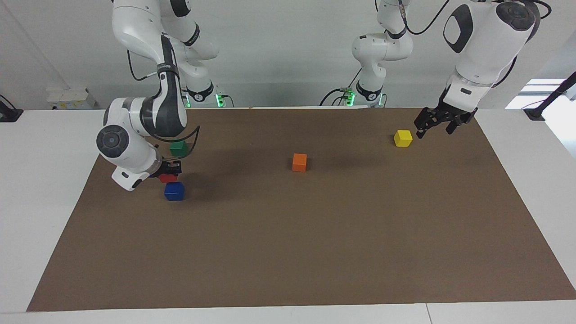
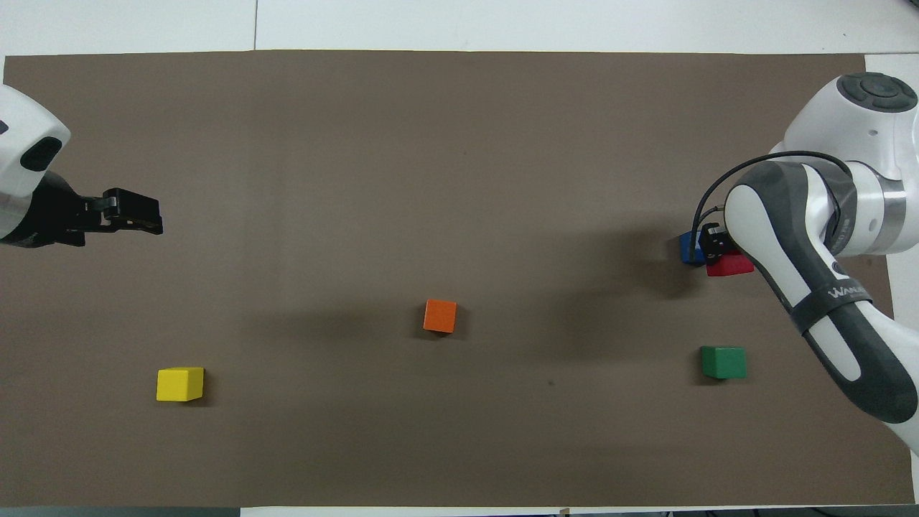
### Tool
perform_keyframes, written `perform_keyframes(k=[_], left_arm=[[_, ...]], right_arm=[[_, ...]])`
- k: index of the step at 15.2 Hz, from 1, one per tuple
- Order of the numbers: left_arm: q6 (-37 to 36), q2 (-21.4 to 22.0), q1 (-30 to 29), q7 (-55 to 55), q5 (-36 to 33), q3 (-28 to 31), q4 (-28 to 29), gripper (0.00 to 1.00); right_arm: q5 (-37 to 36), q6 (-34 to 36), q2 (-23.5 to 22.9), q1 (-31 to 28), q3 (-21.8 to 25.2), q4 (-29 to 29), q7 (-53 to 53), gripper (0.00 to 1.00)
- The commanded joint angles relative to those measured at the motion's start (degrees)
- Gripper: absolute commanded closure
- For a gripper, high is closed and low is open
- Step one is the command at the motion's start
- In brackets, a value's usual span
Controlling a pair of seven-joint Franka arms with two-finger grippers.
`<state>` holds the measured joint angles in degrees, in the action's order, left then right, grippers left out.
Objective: Transfer red block to right arm and stack on blue block
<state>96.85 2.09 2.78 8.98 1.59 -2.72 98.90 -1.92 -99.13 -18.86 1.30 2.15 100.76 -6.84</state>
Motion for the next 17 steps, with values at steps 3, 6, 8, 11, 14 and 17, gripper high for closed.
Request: perform_keyframes(k=[3,6,8,11,14,17], left_arm=[[-1.05,0.81,0.56,-1.42,2.19,0.61,0.33,0.0],[-0.7,0.81,0.56,-0.98,2.19,0.7,0.5,0.0],[-1.05,0.99,0.56,-0.9,2.19,0.79,0.77,0.0],[-1.14,1.07,0.56,-0.9,2.19,0.79,0.77,0.0],[-1.14,1.08,0.56,-0.72,2.19,0.79,0.85,0.0],[-1.31,1.16,0.39,-0.81,2.19,0.88,0.85,0.0]], right_arm=[[-0.19,1.49,-2.23,-0.68,-0.66,-3.02,1.04,1.0],[-0.1,0.61,-3.29,-0.68,-0.66,-3.29,1.04,1.0],[0.42,0.61,-3.38,-0.86,-0.66,-3.55,1.04,1.0],[1.22,0.52,-4.43,-1.21,-0.66,-4.08,1.04,1.0],[2.01,0.43,-4.61,-1.74,-0.66,-4.7,1.04,1.0],[3.23,-0.71,-5.4,-1.83,-0.66,-4.52,1.04,1.0]])
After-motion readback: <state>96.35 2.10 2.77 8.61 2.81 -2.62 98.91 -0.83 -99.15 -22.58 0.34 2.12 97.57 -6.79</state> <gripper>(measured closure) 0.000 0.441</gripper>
